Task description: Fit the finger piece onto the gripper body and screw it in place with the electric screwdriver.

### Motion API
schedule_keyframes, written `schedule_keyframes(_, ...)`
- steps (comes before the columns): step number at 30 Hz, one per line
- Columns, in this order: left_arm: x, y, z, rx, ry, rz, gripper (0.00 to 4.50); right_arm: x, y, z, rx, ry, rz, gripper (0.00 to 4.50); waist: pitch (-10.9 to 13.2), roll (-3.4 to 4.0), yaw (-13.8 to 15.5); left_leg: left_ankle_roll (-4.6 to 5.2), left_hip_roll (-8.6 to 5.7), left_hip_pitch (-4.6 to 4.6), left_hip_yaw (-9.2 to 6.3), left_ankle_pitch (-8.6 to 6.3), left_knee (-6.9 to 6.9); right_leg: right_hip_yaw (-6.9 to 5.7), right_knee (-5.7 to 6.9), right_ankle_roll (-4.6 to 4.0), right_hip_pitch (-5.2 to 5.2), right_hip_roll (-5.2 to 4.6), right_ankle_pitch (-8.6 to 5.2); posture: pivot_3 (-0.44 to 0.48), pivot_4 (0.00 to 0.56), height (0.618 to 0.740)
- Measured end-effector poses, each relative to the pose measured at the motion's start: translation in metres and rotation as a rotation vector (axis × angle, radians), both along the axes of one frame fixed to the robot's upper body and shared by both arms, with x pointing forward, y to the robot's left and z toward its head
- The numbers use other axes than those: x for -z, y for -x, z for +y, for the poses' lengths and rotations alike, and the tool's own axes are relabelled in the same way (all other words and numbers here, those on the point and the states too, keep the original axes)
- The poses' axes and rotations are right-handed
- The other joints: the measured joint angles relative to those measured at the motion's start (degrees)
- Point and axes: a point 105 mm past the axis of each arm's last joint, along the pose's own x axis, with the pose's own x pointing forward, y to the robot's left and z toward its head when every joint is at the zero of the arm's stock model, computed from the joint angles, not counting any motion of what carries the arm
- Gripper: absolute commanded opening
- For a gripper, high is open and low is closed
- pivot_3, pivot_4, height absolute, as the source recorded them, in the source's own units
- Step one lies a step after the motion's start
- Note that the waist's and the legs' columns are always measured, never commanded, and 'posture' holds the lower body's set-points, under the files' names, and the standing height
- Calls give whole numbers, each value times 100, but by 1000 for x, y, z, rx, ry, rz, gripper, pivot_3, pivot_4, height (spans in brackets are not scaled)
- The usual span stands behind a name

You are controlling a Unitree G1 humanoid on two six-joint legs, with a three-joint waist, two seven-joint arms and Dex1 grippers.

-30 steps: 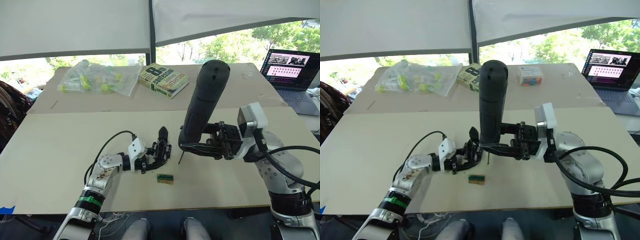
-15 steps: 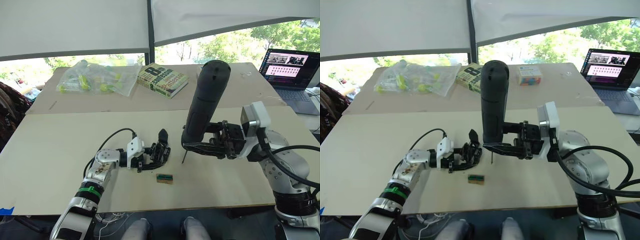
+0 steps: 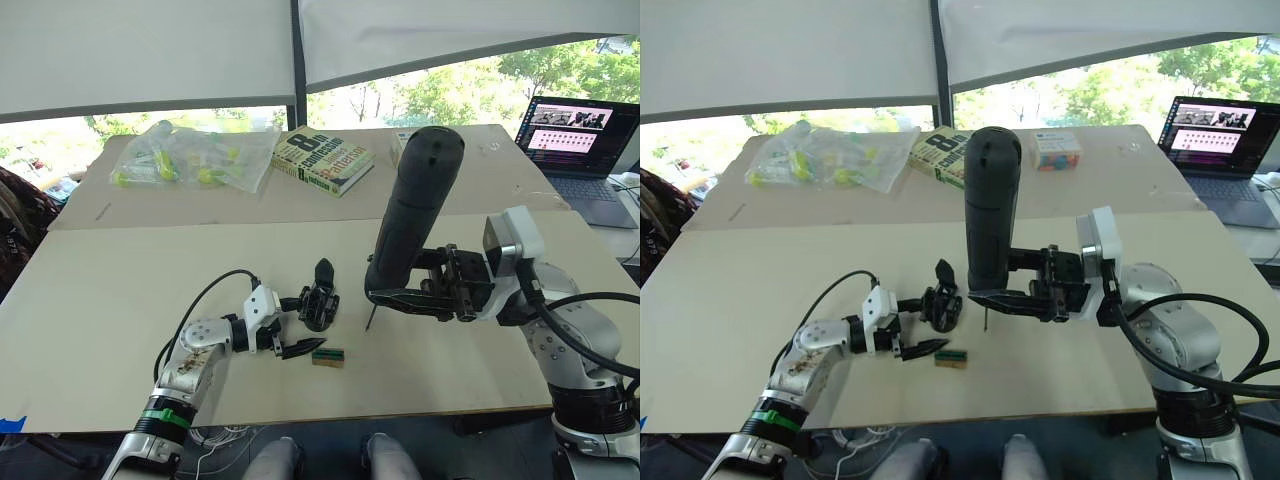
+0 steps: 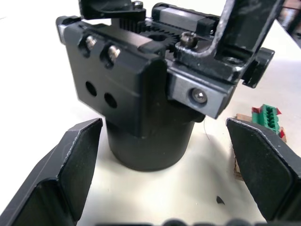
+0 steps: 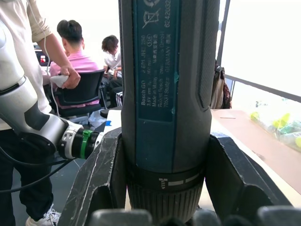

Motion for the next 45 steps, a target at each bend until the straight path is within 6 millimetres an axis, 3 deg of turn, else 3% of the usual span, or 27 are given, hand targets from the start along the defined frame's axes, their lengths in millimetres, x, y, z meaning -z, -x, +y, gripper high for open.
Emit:
schedule_keyframes(14, 1, -8, -16, -124, 5, -20, 4454, 0, 0, 0, 1, -1, 1, 1907, 0, 0, 51, 0, 0, 4, 0, 0, 0, -1, -2, 0, 8, 0, 0, 0, 150, 740)
schedule_keyframes(17, 2, -7, -16, -128, -4, -13, 3617, 0, 0, 0, 2, -1, 1, 1907, 0, 0, 48, 0, 0, 4, 0, 0, 0, -1, -2, 0, 8, 0, 0, 0, 150, 740)
schedule_keyframes(20, 2, -7, -15, -125, -11, -9, 2309, 0, 0, 0, 3, -1, 2, 1907, 0, 0, 48, 0, 0, 5, 0, 0, 0, -2, -2, 0, 8, 0, 0, 0, 150, 740)
schedule_keyframes(37, 0, -19, -12, 20, -49, -16, 2329, -2, -2, 0, 8, -2, -4, 1907, -1, -1, 49, 0, 0, 5, 0, 0, 2, -3, -2, 0, 10, 0, 0, 0, 150, 740)
schedule_keyframes(38, 0, -19, -12, 18, -46, -13, 3352, -2, -2, 0, 8, -3, -4, 1907, -1, -1, 49, 0, 0, 5, 0, 0, 2, -3, -1, 0, 10, 0, 0, 0, 150, 740)
schedule_keyframes(40, 0, -19, -11, 7, -40, -13, 4244, -2, -2, 0, 9, -3, -3, 1907, -1, -1, 46, 0, 0, 5, 0, 0, 2, -3, -1, 0, 9, 0, 0, 0, 150, 740)
schedule_keyframes(45, 0, -15, -9, -15, -31, -10, 4244, -2, -3, 0, 16, -5, -2, 1907, -1, -1, 23, 0, 0, 5, 0, 0, 2, -2, 0, 0, 7, 1, 0, 0, 150, 740)
